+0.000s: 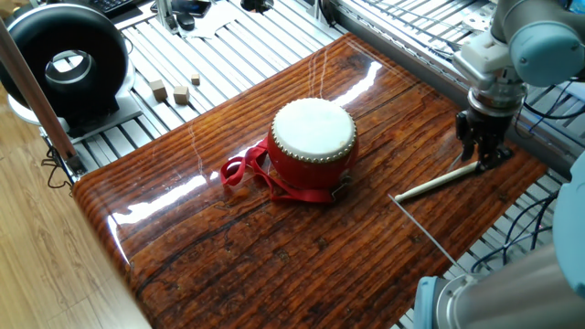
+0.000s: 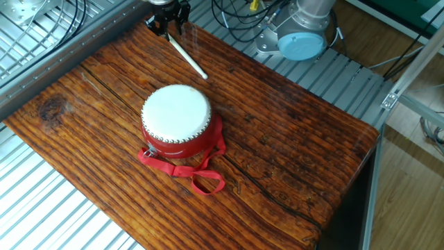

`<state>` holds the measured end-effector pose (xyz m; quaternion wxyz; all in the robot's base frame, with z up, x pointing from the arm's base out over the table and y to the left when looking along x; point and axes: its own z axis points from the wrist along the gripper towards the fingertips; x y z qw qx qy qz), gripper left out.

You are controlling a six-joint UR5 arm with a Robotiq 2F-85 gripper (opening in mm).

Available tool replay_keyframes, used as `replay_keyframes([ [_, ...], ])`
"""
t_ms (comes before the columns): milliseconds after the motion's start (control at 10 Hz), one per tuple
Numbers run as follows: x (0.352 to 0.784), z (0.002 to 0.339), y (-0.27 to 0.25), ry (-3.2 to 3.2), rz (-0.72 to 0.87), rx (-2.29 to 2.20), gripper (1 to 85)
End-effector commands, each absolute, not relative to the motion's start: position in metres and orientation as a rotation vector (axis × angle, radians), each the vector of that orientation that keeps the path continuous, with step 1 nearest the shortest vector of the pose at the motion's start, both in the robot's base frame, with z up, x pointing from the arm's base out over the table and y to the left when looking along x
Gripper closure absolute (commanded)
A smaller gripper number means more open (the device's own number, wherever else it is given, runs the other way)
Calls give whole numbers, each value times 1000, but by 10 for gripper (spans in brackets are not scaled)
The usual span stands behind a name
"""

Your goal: Play the drum

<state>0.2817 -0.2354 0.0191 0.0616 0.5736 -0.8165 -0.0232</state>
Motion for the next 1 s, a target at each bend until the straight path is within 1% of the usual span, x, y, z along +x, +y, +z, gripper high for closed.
replay_keyframes([
  [0, 284, 16, -237, -2490, -60, 1758, 447],
  [400, 288, 13, -240, -2493, -38, 1775, 483],
  [900, 290, 9, -238, -2495, -44, 1786, 483],
])
